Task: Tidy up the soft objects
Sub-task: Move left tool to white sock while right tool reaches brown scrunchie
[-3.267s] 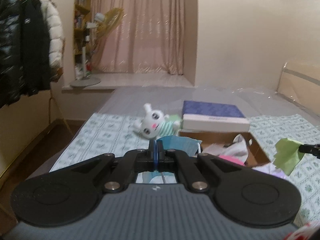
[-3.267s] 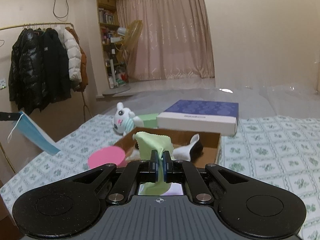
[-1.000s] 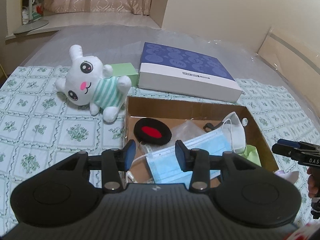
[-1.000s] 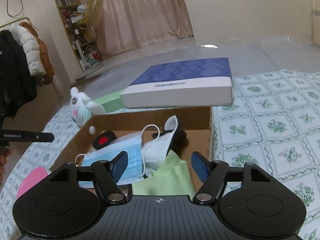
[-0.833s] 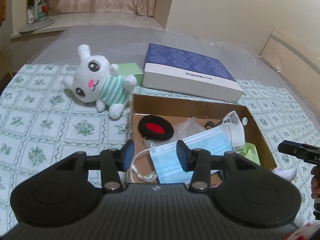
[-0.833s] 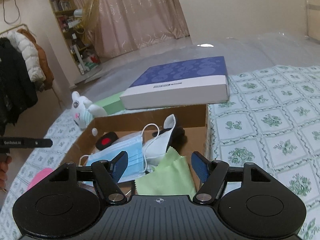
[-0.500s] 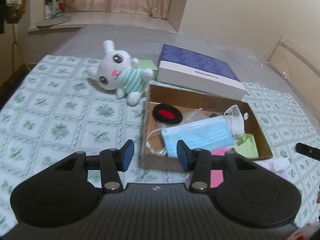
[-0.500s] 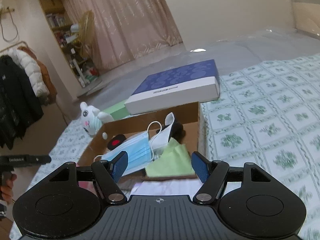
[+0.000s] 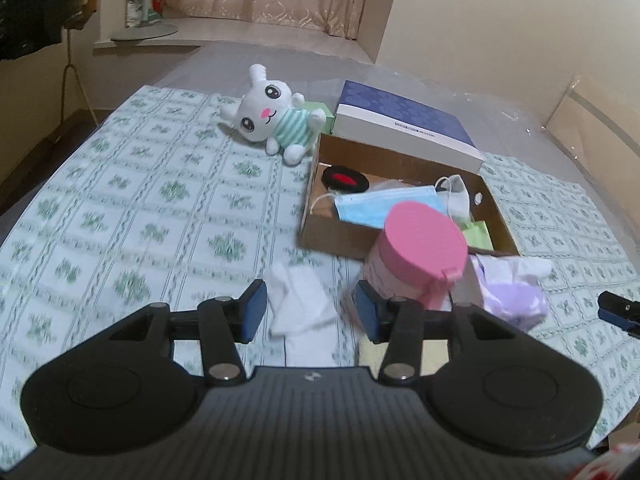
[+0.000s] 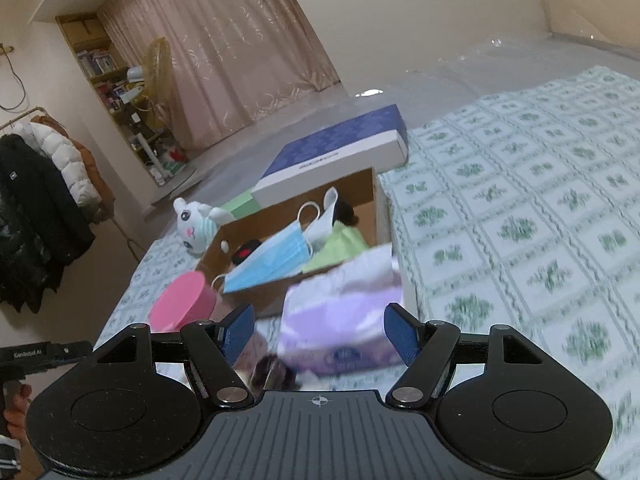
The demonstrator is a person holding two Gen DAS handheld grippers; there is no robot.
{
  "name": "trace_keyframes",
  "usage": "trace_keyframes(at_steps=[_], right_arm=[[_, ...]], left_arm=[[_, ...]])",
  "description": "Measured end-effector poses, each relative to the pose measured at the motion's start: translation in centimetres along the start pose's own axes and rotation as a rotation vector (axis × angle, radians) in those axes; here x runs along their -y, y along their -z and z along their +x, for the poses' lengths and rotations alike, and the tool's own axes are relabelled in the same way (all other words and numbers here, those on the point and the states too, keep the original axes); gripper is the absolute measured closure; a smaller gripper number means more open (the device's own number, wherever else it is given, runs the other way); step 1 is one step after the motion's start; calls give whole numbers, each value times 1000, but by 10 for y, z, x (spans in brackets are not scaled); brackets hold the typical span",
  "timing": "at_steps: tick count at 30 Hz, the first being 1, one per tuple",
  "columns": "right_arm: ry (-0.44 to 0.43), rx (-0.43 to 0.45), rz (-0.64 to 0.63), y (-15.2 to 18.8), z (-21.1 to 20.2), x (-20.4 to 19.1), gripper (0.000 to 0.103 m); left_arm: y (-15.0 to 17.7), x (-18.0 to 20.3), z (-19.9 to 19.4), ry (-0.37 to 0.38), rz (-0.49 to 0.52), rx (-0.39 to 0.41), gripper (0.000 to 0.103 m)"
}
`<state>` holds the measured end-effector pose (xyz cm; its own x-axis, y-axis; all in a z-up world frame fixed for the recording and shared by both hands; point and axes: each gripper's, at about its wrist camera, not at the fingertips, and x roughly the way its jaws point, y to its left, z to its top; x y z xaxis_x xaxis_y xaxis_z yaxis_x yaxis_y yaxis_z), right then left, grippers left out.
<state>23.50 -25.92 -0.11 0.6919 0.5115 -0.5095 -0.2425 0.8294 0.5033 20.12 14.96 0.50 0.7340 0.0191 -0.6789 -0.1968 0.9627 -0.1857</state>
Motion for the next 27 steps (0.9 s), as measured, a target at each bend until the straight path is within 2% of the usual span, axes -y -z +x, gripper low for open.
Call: trace_keyframes(at_steps=[12, 23, 27], right_arm=[[17, -39, -69, 50, -33, -26, 32], [11, -104, -88, 91, -43, -42, 32], [17, -109, -111, 99, -49, -48, 32]], left_arm=[[62, -4, -53, -23, -85, -8, 57], [97, 2, -77, -67, -53, -19, 57], [105, 3, -83, -60, -58, -22, 57]])
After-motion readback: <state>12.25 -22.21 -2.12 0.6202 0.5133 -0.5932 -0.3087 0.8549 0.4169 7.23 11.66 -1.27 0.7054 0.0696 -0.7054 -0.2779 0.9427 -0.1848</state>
